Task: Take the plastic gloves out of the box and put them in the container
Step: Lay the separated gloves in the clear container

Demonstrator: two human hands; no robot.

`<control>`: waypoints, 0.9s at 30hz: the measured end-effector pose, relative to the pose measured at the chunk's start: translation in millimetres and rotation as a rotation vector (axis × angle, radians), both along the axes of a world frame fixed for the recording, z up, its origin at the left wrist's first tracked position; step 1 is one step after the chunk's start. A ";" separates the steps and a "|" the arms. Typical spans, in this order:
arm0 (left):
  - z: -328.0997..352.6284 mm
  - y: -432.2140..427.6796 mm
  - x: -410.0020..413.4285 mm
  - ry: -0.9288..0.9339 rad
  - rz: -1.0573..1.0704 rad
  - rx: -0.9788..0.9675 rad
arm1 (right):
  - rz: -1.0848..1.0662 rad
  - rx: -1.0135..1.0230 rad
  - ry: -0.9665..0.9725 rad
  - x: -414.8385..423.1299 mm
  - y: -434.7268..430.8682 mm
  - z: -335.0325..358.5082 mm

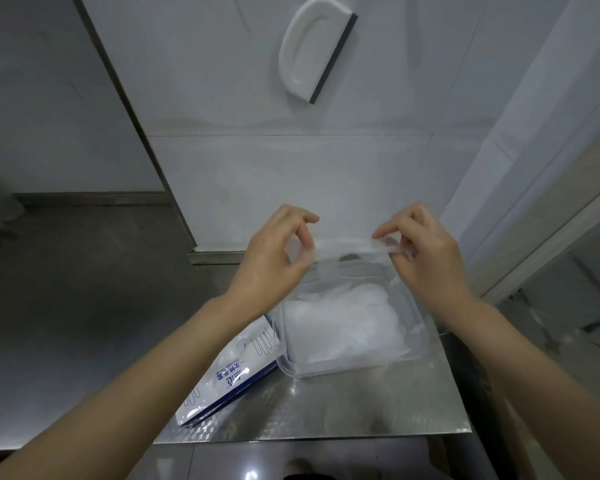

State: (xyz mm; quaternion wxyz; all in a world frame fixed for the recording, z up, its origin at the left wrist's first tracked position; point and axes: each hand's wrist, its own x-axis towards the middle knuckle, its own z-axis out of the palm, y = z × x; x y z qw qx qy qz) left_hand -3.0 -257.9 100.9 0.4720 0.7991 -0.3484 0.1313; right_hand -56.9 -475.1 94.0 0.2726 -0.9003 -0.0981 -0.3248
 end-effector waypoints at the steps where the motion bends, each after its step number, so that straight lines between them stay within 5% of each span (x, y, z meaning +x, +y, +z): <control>1: -7.9 1.9 -3.0 -0.002 -0.047 0.053 | 0.018 -0.044 0.030 -4.9 -1.8 -9.6; 8: -83.4 2.3 -5.8 -0.062 -0.297 0.679 | 0.197 -0.320 0.645 -11.5 -5.9 -86.2; 19: -129.2 -34.9 8.9 -0.047 -0.358 1.556 | 0.240 -0.399 1.248 16.0 8.3 -126.6; 22: -128.4 -43.1 3.7 0.063 -0.231 1.533 | 0.252 -0.209 1.396 18.3 5.5 -118.0; 25: -129.6 -45.6 2.6 0.109 -0.059 1.286 | 0.128 0.067 1.091 14.8 8.6 -112.9; 27: -132.8 -46.1 2.3 0.147 -0.021 1.242 | 0.068 0.050 0.964 13.1 14.1 -115.4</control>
